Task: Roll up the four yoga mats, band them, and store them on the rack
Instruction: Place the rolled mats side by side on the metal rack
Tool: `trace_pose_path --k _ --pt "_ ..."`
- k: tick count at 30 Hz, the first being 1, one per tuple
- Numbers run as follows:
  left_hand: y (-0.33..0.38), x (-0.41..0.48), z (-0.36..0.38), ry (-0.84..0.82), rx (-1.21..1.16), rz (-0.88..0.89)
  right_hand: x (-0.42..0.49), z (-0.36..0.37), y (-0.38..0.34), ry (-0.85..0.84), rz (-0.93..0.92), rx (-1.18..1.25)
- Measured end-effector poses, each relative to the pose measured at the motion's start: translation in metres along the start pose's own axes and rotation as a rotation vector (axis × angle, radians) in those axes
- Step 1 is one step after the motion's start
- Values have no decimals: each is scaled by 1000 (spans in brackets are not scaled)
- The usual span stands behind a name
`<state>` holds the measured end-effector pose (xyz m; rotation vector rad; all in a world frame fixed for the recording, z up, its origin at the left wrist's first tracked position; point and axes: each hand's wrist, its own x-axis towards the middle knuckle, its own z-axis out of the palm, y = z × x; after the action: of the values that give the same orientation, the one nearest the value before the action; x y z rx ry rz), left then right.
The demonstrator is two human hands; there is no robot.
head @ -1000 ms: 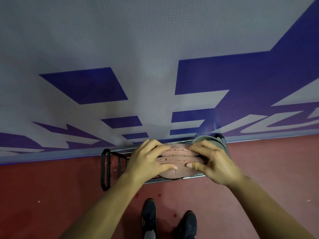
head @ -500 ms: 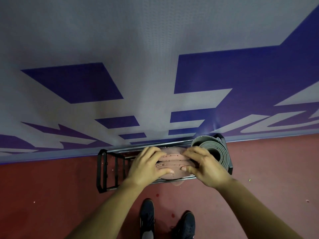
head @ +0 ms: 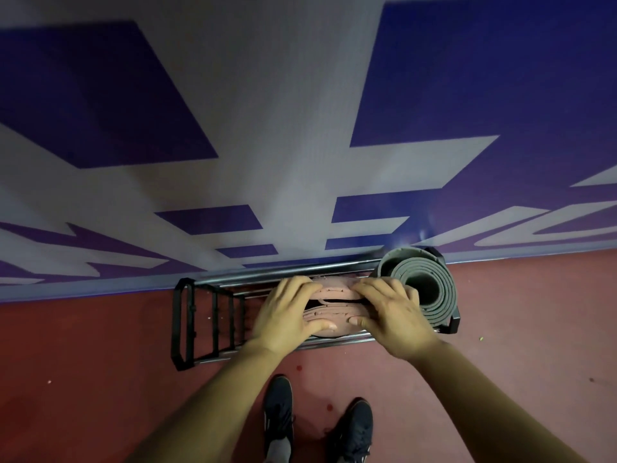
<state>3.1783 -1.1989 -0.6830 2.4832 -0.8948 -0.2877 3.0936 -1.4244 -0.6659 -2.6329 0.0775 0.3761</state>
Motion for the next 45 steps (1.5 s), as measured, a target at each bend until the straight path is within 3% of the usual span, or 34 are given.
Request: trace_pose_path --k 2,6,9,14,19,26,30,33,41,45 --pt "2 -1 10 -62 -7 -27 -6 12 4 -39 40 -43" --pt "2 6 20 1 54 27 -11 18 16 14 57 -50" --pt "5 8 18 -38 29 -4 -16 17 18 -29 44 -65" --pt "13 3 21 27 -225 -85 -35 24 18 -37 80 -1" --pt "25 9 32 146 -451 -200 -37 34 12 59 135 118" --pt "26 16 37 -15 -171 -111 -26 41 1 39 207 77" --pt "22 18 29 -102 -308 -85 -24 38 -1 38 251 31" --pt "13 13 23 -35 -429 -136 -28 38 -2 50 259 -7" --pt "22 3 49 127 -396 -203 -20 51 -7 78 342 -49" --pt "30 11 59 87 -373 -199 -17 55 -3 85 328 -83"
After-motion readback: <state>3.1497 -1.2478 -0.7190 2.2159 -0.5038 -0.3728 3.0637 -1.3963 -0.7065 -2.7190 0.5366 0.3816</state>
